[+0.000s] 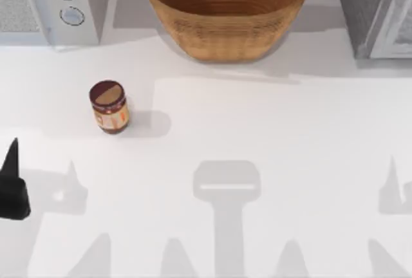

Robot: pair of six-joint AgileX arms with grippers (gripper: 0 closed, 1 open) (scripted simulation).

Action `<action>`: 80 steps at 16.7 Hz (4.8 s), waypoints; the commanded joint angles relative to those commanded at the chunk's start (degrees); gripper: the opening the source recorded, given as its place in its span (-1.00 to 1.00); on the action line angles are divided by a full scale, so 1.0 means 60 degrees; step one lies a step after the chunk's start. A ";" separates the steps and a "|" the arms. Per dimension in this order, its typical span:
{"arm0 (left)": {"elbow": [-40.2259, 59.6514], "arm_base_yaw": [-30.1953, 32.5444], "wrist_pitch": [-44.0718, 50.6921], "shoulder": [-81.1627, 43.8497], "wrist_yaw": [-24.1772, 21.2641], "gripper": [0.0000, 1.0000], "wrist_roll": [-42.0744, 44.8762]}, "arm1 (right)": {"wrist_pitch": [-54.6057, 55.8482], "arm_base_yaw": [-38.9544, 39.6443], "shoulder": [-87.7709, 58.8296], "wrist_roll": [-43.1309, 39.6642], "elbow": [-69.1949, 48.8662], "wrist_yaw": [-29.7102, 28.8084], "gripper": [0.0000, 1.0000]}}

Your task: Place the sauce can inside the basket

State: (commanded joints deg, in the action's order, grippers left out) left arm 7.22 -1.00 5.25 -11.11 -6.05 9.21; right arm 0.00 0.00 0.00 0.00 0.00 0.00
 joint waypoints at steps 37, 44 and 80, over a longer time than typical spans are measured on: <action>1.4039 -0.1809 0.9919 -2.1836 -1.1927 1.00 1.7759 | 0.0000 0.0000 0.0000 0.0000 0.0000 0.0000 1.00; 1.2974 -0.1211 0.6529 -2.1424 -1.2101 1.00 1.4996 | 0.0000 0.0000 0.0000 0.0000 0.0000 0.0000 1.00; 1.1332 -0.0311 0.1425 -2.0747 -1.2052 -1.00 1.0774 | 0.0000 0.0000 0.0000 0.0000 0.0000 0.0000 1.00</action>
State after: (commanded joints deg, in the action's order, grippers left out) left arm 75.21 -2.87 13.80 -135.59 -78.36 73.85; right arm 0.00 0.00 0.00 0.00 0.00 0.00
